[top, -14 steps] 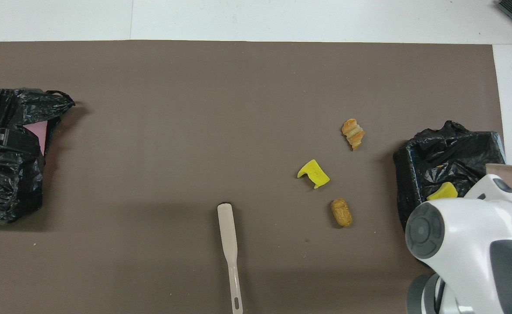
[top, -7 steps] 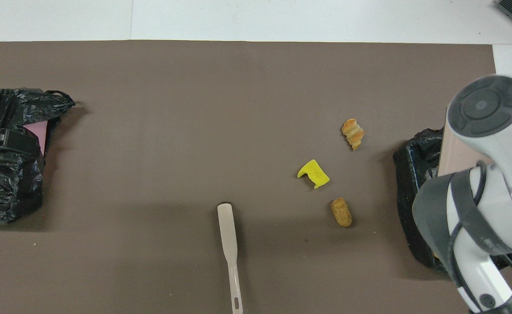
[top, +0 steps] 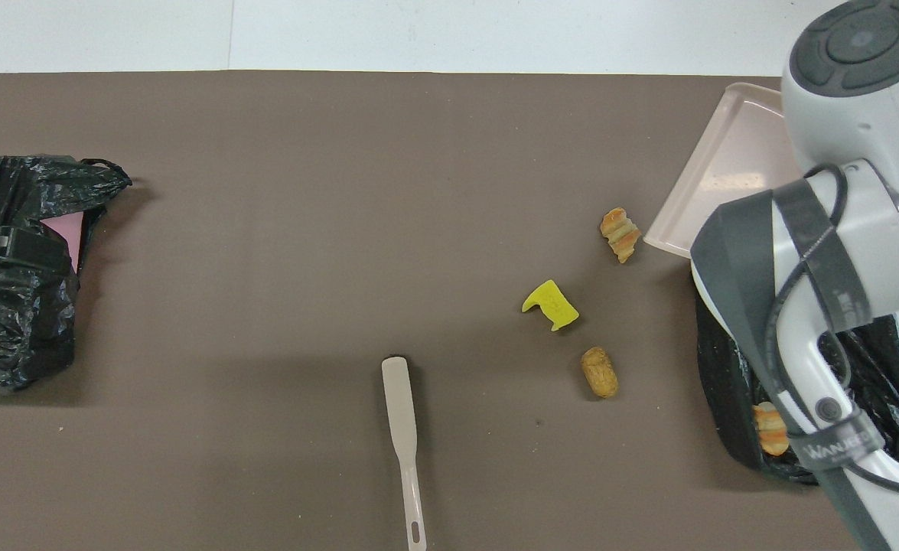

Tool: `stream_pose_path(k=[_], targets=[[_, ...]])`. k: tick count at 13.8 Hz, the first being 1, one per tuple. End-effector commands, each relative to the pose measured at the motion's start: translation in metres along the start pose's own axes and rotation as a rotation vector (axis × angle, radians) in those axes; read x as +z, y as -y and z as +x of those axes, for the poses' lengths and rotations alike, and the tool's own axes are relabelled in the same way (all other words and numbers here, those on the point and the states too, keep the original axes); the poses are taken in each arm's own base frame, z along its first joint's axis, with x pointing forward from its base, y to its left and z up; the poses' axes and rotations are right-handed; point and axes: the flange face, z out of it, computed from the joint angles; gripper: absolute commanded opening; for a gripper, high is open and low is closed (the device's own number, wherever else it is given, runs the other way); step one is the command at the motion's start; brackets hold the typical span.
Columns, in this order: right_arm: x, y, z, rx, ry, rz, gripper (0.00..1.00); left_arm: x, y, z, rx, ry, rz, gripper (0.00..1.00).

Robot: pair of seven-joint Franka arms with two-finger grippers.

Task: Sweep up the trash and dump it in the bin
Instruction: 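Bring the empty dustpan back toward the table center with the right gripper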

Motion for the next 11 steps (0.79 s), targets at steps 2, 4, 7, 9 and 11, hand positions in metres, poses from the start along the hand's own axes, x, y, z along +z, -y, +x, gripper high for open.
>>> stream_pose_path(k=[2, 4, 7, 9, 11], targets=[[-0.013, 0.011, 0.057, 0.273, -0.116, 0.164, 0.0, -0.001, 0.0, -0.003, 0.011, 0.013, 0.01, 1.0], [-0.021, 0.039, 0.098, 0.406, -0.146, 0.212, 0.0, -0.001, -0.001, -0.003, 0.014, 0.012, 0.01, 1.0], [-0.031, 0.071, 0.143, 0.548, -0.18, 0.305, 0.0, 0.0, -0.001, -0.004, 0.014, 0.015, 0.01, 1.0], [-0.038, 0.094, 0.167, 0.624, -0.212, 0.352, 0.0, 0.0, -0.001, -0.004, 0.014, 0.018, 0.01, 1.0], [-0.042, 0.119, 0.192, 0.693, -0.221, 0.408, 0.0, 0.0, 0.0, -0.004, 0.014, 0.018, 0.01, 1.0]])
